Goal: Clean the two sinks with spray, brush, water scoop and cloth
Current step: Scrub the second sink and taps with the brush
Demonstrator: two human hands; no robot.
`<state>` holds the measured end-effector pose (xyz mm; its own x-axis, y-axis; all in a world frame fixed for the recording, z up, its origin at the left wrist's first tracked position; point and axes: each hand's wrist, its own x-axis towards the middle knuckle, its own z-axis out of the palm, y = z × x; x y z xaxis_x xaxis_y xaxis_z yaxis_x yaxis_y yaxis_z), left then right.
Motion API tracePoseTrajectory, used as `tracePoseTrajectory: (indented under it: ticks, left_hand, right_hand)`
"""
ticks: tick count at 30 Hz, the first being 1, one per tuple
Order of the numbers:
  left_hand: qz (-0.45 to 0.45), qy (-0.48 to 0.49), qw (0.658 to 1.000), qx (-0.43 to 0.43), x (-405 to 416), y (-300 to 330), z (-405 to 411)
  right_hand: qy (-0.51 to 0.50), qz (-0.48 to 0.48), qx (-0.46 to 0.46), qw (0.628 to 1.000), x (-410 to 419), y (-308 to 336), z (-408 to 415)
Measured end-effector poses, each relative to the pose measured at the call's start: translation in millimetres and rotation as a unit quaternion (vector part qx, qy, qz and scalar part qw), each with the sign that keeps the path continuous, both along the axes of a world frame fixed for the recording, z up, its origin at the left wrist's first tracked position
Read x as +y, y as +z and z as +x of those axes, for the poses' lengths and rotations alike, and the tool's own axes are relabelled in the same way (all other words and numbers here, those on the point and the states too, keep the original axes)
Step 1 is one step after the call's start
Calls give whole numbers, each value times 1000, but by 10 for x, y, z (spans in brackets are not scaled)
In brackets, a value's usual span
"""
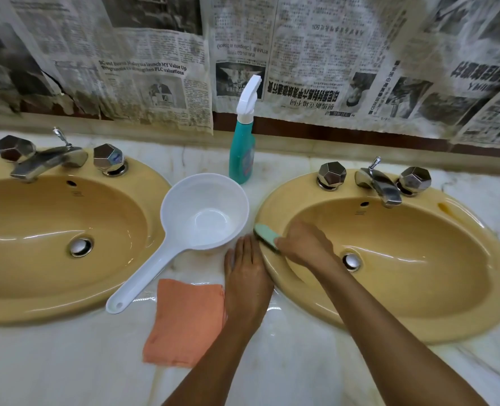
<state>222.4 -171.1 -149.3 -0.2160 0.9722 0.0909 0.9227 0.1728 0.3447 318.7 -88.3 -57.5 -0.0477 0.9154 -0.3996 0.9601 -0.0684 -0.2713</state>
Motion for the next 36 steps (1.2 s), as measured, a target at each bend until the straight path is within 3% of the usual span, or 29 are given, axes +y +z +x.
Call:
tracePoseTrajectory:
  ticks: [6,12,18,21,26,31,33,36]
  left_hand:
    - [12,-2,1000,-8,1,3,-7]
    - [3,-7,1000,0,15,-14,-17]
    - [-2,2,1000,8,14,-25,2]
    - [4,0,1000,4,6,-18,-8]
    - [12,4,1000,11,19,-21,-7]
    - [16,8,1000,5,16,-11,6]
    - [24,9,1000,3,12,-17,9]
    - [50,14,999,-2,10,-36,2]
  right_hand:
    - [-50,57,12,997,555,113,-173]
    - [130,-79,-35,988,516,75,-25]
    - [91,80,-91,989,1129,347,-158]
    - [134,61,-153,977,1246,412,-119]
    - [320,-4,-164,933,806,272,-335]
    - [271,117,-230,927,1140,431,-182]
    - [250,93,-204,942,1132,428,-105]
    - [308,35,-152,938,772,275,-128]
